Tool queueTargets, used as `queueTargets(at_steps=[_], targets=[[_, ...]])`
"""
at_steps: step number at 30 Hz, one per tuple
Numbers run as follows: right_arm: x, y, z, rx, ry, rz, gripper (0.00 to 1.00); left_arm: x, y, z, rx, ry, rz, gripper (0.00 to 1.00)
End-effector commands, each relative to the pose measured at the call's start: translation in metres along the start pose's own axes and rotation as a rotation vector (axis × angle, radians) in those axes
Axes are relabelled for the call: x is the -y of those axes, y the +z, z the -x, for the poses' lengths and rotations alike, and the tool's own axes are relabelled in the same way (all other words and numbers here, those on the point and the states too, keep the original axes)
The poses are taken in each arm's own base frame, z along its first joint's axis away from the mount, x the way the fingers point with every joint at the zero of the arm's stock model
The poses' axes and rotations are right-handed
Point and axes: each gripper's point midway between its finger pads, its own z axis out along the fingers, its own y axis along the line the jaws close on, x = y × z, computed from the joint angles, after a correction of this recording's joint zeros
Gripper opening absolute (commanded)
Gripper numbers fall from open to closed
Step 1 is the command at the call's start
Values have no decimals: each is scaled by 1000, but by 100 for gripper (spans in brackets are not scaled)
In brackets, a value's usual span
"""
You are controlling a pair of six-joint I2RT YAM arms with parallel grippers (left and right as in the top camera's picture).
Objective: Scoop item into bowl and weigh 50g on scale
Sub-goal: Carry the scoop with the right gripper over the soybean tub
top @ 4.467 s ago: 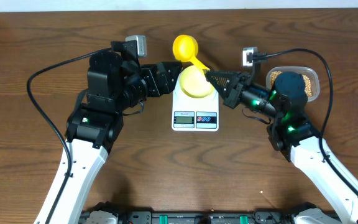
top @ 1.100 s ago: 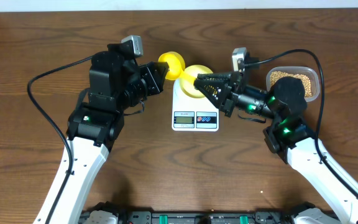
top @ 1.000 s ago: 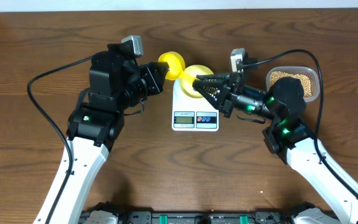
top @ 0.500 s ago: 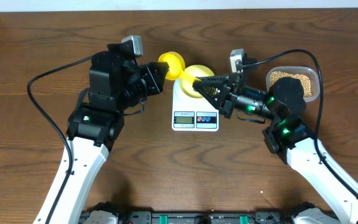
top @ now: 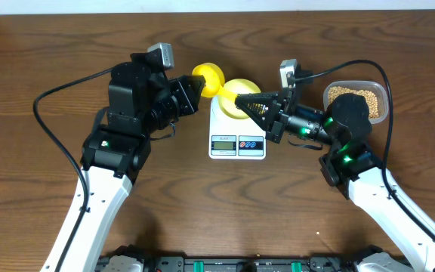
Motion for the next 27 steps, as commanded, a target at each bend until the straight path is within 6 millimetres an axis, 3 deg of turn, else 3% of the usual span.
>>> queueTargets(at_steps=[1,2,3,8,13,20,27], targets=[[-10,2,4,3,-19,25,1,4,0,3,1,1,-14,13],[-10,2,4,3,-19,25,1,4,-1,3,1,2,-14,25],[-10,1,5,5,-20,24,1,4,0,3,1,1,-14,30],[-3,1,11,41,-21,-17,1,4,0,3,1,1,-14,48],[11,0,22,105,-17,-98,1,4,0,3,1,1,-14,59],[41,-7,29,172,13,-256,1,4,0,3,0,1,-14,66],[56,-17,39,213,14,-322,1,3,0,2,-5,3,-10,66]])
